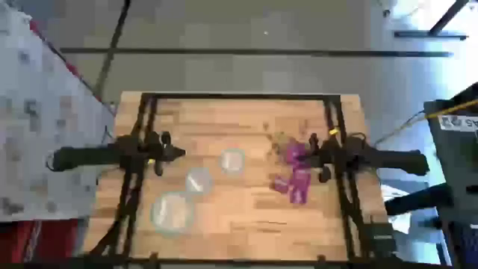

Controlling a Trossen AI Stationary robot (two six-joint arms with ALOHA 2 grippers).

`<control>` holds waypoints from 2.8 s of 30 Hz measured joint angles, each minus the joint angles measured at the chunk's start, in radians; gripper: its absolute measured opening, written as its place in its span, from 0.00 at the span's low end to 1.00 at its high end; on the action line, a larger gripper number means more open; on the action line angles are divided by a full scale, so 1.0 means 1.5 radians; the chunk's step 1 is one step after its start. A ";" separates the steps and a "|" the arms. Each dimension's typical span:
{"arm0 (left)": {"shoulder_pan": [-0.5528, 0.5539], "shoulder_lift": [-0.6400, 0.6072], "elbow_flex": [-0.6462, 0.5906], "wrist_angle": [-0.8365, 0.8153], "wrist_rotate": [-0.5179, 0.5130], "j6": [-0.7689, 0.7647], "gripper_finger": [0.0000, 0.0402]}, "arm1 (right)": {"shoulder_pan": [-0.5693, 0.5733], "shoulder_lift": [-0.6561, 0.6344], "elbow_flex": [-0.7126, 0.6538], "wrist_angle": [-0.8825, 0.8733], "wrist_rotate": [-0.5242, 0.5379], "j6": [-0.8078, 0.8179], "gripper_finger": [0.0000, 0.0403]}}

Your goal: Sort candy

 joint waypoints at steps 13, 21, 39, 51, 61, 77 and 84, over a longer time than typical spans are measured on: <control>0.000 0.000 0.000 0.000 0.000 0.000 0.00 | 0.000 0.000 0.000 0.000 0.000 0.000 0.00; 0.000 0.000 0.000 0.000 0.000 0.000 0.00 | 0.000 0.000 0.000 0.000 0.000 0.000 0.00; 0.000 0.000 0.000 0.000 0.000 0.000 0.00 | 0.000 0.000 0.000 0.000 0.000 0.000 0.00; 0.000 0.000 0.000 0.000 0.000 0.000 0.00 | 0.000 0.000 0.000 0.000 0.000 0.000 0.00; 0.000 0.000 0.000 0.000 0.000 0.000 0.00 | 0.000 0.000 0.000 0.000 0.000 0.000 0.00; 0.000 0.000 0.000 0.000 0.000 0.000 0.00 | 0.000 0.000 0.000 0.000 0.000 0.000 0.00; 0.000 0.000 0.000 0.002 0.000 -0.019 0.00 | 0.000 0.000 0.000 0.000 0.000 0.000 0.00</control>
